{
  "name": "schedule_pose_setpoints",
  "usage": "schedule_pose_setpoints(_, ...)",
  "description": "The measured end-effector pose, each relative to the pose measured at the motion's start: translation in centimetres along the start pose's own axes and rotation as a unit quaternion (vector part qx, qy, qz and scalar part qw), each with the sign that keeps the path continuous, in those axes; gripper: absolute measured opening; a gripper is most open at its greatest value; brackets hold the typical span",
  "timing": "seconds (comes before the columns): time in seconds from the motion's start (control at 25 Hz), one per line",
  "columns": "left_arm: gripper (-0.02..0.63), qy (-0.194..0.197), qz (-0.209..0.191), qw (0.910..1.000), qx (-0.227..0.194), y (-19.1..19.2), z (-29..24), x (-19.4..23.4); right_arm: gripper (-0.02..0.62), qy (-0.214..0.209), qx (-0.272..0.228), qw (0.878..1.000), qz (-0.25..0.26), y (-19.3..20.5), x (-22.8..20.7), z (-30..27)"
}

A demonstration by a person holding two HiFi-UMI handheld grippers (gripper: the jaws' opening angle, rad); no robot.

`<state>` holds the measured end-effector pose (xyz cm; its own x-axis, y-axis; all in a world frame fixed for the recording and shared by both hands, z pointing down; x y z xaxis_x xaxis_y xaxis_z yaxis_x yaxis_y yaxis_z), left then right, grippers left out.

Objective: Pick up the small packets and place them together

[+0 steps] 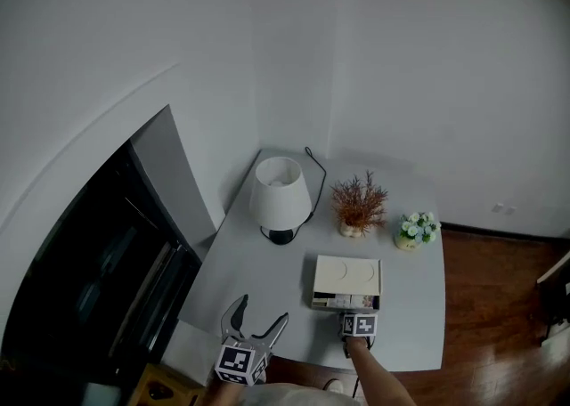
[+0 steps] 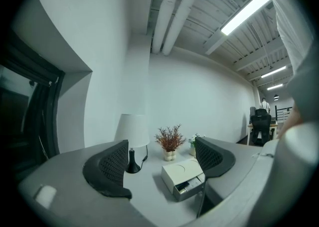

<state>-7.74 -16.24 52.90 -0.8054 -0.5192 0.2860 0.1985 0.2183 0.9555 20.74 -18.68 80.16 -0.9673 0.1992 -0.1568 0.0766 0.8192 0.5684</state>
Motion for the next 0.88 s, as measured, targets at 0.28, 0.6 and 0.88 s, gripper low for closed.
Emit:
schedule_pose_setpoints(0.28, 0.403, 0.017, 0.012, 0.9997, 0.012, 0.7, -1.3, 0.2, 0.064, -0.021, -0.001, 1.000, -0.003, 7.1, 3.8, 3.2)
schedule_pose_setpoints(0.6, 0.403, 0.028, 0.019, 0.9994, 0.013, 0.9, -2.3, 0.0, 0.157, -0.013, -0.013, 0.998, 0.065, 6.7, 3.6, 2.9)
schedule_pose_setpoints(0.88, 0.403, 0.034, 0.016, 0.9993, 0.004, 0.4, -2.5, -0.5, 0.253, -0.034, -0.210, 0.971, 0.106, 2.3, 6.6, 10.3)
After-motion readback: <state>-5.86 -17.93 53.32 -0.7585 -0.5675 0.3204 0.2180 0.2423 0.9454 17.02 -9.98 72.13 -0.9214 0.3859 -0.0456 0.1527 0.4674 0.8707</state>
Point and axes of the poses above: the fingertips, and each gripper's own axes: z backward along the fingers, x to its left, y out of its underside, the point moved 5 cm from there along z, backward along the fingers, and after that the axes turned 14 degrees about z, right-handed, at the moved point
